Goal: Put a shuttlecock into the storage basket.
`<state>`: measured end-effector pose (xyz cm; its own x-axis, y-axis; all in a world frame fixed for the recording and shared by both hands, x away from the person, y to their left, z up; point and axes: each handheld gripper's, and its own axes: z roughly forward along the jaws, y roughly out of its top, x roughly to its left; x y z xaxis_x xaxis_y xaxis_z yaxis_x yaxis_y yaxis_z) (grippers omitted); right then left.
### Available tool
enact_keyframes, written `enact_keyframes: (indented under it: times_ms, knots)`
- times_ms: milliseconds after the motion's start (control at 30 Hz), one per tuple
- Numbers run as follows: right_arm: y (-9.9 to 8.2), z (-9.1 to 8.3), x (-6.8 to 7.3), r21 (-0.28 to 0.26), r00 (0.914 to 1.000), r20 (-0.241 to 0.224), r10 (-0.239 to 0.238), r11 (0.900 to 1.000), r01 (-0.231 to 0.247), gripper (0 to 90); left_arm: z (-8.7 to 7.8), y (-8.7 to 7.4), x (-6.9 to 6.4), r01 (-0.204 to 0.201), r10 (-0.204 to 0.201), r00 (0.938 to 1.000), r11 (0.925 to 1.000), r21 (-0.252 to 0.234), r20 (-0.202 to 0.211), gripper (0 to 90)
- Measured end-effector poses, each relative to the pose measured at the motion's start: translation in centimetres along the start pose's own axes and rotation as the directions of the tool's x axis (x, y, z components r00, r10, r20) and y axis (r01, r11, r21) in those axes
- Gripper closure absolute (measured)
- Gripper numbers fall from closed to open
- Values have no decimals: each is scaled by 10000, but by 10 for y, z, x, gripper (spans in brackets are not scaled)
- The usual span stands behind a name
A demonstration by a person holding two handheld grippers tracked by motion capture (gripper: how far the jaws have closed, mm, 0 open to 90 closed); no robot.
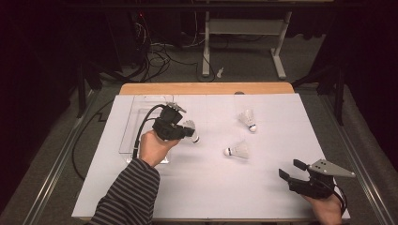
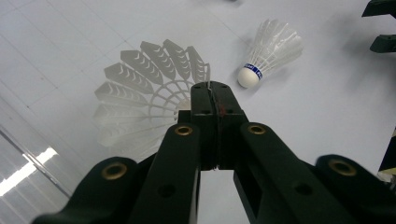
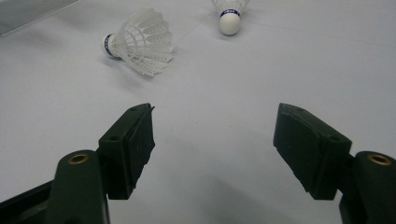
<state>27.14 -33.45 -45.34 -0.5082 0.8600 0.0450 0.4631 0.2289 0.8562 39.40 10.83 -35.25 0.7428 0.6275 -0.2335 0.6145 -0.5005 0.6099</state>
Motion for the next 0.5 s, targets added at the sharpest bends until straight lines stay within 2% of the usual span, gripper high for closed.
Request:
enact_keyframes:
  times_ms: [500]
  knots:
    - [0,1,0,26,10000,-27,-34,10000,34,293,-9,-3,2,128,-131,9998,9997,-228,-124,891]
